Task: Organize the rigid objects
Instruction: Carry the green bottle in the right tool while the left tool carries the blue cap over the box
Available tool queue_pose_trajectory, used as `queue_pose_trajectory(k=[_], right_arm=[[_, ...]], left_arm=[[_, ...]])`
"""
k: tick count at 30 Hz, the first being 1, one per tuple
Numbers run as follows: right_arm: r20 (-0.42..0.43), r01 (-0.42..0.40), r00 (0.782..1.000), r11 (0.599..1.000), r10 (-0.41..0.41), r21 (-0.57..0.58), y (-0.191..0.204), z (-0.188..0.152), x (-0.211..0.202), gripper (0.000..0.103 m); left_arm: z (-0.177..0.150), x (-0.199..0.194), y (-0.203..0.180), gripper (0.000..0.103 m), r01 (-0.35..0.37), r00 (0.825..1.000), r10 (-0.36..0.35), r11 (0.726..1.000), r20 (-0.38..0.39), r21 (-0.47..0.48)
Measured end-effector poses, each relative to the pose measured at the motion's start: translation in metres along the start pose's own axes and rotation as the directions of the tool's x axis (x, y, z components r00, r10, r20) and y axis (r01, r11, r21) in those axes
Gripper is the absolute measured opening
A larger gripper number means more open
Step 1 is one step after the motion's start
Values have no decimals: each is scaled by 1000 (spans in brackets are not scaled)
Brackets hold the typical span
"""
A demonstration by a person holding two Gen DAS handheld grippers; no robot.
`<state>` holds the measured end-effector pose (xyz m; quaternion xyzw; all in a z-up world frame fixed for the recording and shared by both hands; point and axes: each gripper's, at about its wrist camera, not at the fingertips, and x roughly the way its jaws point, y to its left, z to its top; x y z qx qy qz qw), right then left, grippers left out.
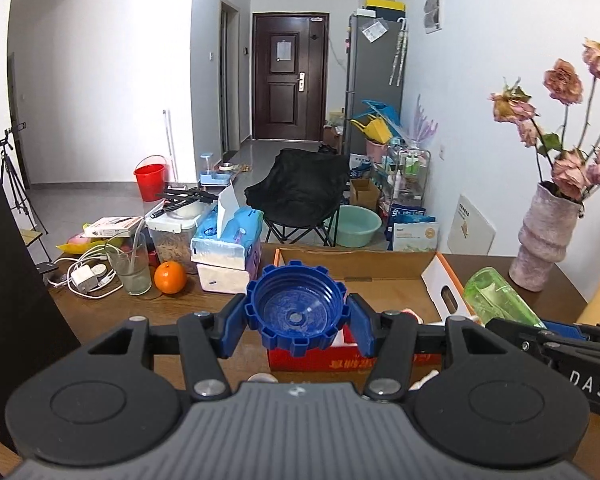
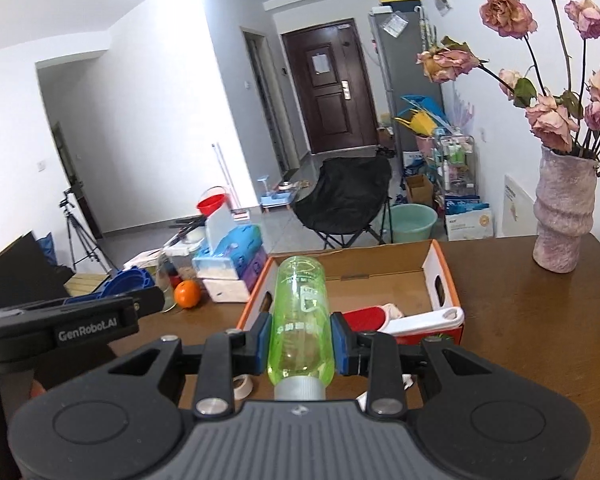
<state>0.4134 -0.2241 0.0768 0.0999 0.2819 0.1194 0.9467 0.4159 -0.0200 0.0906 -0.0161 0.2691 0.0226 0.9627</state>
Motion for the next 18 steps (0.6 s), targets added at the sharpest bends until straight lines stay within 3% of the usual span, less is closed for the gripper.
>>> queue_pose_trajectory(k=[18], right_arm=[[-4,69,998,996,-69,54,-26,29,65,30]], left_arm=[[20,86,-12,55,-58,995,57,998,-80,-11]])
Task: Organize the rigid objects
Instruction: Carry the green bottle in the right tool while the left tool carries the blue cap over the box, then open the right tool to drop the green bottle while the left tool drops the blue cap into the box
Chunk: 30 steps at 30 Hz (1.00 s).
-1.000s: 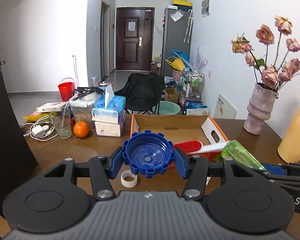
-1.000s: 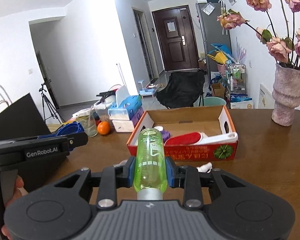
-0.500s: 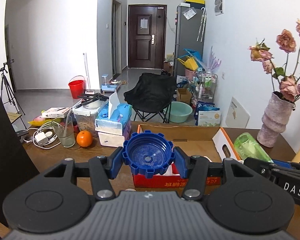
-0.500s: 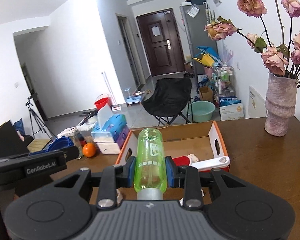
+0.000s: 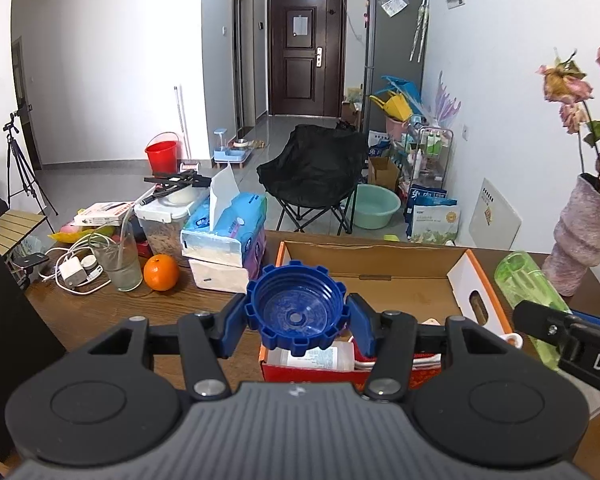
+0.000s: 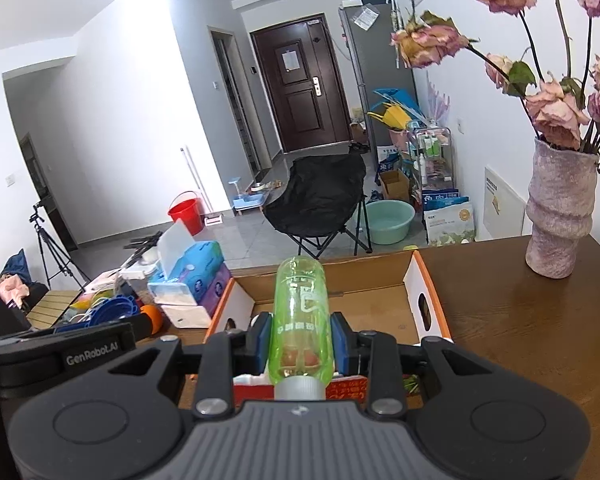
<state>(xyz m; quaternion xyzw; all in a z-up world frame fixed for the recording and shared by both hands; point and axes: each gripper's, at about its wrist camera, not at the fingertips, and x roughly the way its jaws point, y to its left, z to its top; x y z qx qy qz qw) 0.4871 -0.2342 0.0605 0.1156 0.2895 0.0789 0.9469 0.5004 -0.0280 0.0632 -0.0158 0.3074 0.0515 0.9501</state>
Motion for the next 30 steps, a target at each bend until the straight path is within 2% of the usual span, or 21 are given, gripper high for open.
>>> queue_pose_trajectory(k=[14,19,30], right_arm=[[-26,33,999,999,-33,20,-23,7,64,30],[-42,42,998,999,-41,14,-29,1,88,30],[-18,16,1000,1000,-16,-3,-47,-16,138,30]], left_arm=[[3,70,-6,55,-19,999,19,1000,-49,-14],[-3,97,-12,55,-13,997,13,1000,-75,-7],[-17,153,-21,55,-3,995,3,1000,-98,5]])
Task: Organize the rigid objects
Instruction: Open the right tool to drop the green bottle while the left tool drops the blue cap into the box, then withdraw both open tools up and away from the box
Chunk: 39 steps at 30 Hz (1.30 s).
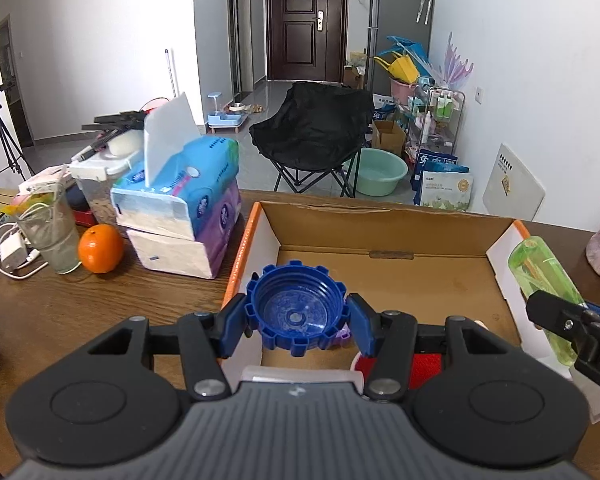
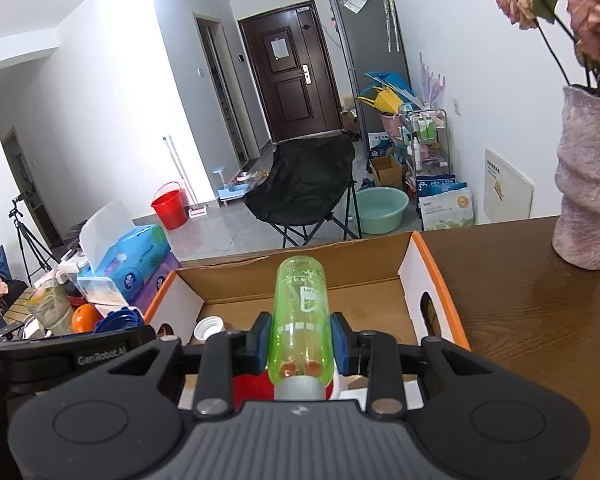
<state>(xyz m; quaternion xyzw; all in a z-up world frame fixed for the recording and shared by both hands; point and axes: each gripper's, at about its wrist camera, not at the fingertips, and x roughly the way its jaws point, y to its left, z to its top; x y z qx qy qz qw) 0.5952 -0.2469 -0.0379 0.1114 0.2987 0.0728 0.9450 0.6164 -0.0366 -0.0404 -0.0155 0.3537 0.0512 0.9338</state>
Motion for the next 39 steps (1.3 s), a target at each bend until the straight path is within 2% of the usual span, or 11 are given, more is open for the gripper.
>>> queue_pose_trajectory(k=[13,14,16,17,18,19,20,24,26,29,39], right_arm=[[30,7,1000,1000,-6,-28,-12,-17,35,30],[30,9,1000,1000,-8,-29,-12,-18,36,30],[13,14,1000,999,-14,-30,-14,-19,41,31],[14,22,1000,999,-22,-28,-15,-19,41,37],[16,30,999,999,-30,-27,-15,-19,41,46],[20,41,999,999,-41,-26,-15,-19,41,63],[33,47,998,999,-46,-27,-15,-19,39,72],[49,61,997,998,-60,-21,-19,-18,32,84],[60,63,996,998,-62,-16,-21,-17,27,94],[67,77,995,997,-76,-14,-23,-17,23,102],[74,83,994,996,-81,-22,-18,-17,3,103]], left_arm=[[-10,29,-12,55,8,1000,-9,1000,22,30],[-10,31,-12,59,8,1000,-8,999,18,33],[-11,33,-12,75,8,1000,-9,999,17,36],[-12,32,-12,85,3,1000,-4,999,24,35],[-13,31,-11,87,0,999,-1,999,34,34],[-13,30,-11,87,-1,999,-1,999,40,39],[-13,30,-11,88,1,999,-2,999,39,42],[-13,26,-8,102,-5,999,3,999,47,34],[-14,24,-7,103,0,999,-1,999,47,32],[-14,22,-4,103,-3,999,1,999,43,32],[-15,4,6,103,-5,999,5,1000,43,20]])
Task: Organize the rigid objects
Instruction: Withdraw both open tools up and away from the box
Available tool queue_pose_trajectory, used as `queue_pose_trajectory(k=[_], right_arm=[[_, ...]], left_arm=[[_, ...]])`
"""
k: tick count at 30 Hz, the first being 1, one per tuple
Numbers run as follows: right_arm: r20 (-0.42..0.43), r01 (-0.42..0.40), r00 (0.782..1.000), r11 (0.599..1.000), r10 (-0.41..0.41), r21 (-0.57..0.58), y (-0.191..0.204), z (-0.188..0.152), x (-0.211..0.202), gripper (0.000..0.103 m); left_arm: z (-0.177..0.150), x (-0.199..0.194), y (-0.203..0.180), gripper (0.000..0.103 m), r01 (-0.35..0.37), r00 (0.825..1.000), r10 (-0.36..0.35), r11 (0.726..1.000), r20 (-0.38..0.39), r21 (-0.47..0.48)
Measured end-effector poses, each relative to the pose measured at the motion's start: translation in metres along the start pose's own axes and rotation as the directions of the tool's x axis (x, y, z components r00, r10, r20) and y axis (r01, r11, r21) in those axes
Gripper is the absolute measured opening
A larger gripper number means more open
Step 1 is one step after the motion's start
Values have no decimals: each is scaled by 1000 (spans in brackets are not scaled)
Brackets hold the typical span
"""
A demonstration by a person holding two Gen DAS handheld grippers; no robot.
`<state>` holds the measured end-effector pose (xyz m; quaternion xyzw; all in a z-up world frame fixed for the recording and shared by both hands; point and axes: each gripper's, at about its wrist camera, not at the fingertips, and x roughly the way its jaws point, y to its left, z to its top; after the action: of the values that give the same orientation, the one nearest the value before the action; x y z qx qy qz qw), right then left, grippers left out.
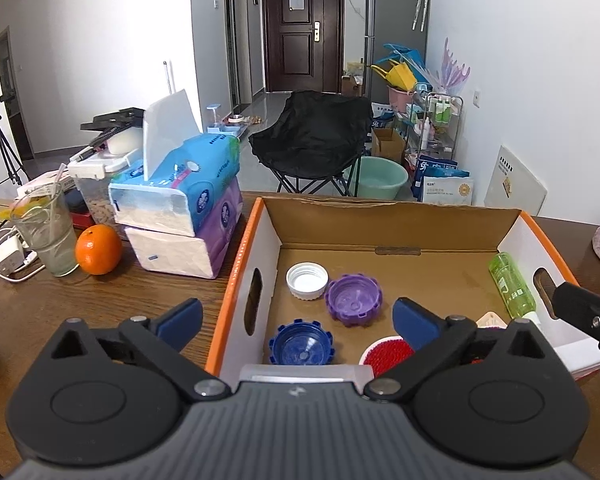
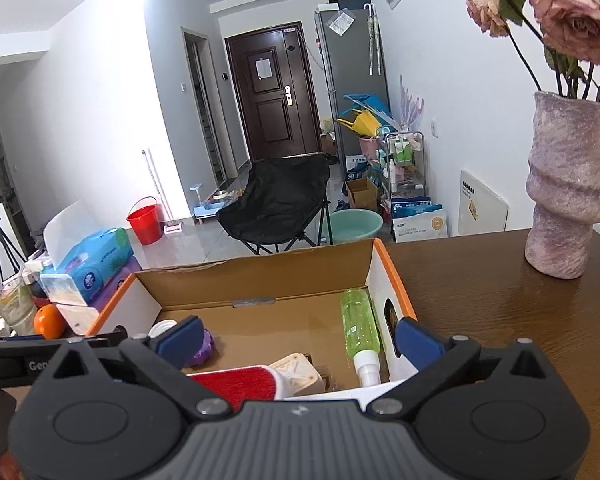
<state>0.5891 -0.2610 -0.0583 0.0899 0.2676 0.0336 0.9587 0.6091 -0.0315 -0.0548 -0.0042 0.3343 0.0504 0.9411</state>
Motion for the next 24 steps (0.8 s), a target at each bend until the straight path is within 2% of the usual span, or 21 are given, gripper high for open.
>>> queue_pose_trajectory(k=[14,18,24], right_arm=[[32,-7,999,999,8,-36,15,-2,-41,103],[37,-13,999,999,15,-51,19,-6,-53,103],[43,-27,999,996,31,-87,22,-22,-75,103]], left_arm=[[-6,-31,12,103,-2,1000,1,1000,22,8],[-12,-44,16,103,-16,999,15,1000,45,18],[-26,-63,27,103,0,998,-1,1000,64,16]])
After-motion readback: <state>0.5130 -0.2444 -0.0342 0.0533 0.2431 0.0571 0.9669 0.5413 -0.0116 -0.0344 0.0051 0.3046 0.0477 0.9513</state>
